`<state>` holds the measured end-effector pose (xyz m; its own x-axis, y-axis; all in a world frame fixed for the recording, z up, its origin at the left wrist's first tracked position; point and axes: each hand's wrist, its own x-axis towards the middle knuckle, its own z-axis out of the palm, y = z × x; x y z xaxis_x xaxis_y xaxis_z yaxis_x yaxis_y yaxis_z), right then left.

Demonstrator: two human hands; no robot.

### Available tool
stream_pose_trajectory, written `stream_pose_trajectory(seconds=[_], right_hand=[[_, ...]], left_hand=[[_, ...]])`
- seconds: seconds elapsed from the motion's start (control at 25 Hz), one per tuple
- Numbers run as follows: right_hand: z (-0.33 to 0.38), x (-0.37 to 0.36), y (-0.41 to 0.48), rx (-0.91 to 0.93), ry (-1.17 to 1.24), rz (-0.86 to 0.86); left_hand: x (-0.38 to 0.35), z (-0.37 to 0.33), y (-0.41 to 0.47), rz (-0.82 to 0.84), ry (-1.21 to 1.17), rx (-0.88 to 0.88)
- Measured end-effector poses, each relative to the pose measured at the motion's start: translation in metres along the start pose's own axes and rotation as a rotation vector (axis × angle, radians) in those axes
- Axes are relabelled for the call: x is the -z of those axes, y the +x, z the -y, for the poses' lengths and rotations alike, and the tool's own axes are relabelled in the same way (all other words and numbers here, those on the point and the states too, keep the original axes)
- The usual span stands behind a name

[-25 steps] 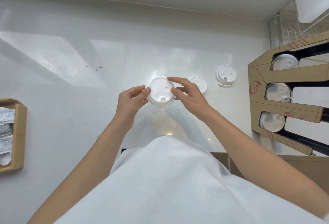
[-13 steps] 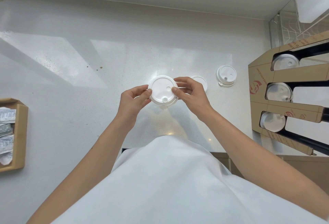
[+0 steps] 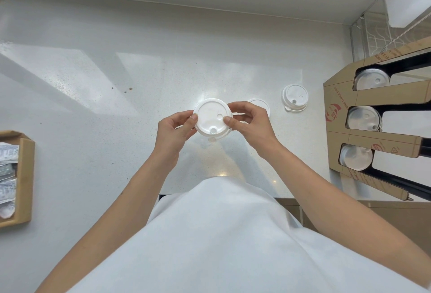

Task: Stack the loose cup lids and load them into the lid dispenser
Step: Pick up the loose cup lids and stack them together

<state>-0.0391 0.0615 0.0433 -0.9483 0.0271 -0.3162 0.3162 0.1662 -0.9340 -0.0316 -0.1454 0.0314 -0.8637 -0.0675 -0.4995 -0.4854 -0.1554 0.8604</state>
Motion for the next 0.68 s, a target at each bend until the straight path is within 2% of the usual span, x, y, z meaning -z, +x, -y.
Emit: stream_pose_trajectory(seconds=[0.52,0.68], right_hand=[[-0.004,0.002,-0.003,0.005,-0.053,-0.049],[-0.006,0.017,0.004,0.005,-0.107,-0.112]], left_hand=[[-0.01,0.004,0.002,-0.034,0.083,0.025],[-0.01,0.007,0.004,-0.027,0.061,0.039]])
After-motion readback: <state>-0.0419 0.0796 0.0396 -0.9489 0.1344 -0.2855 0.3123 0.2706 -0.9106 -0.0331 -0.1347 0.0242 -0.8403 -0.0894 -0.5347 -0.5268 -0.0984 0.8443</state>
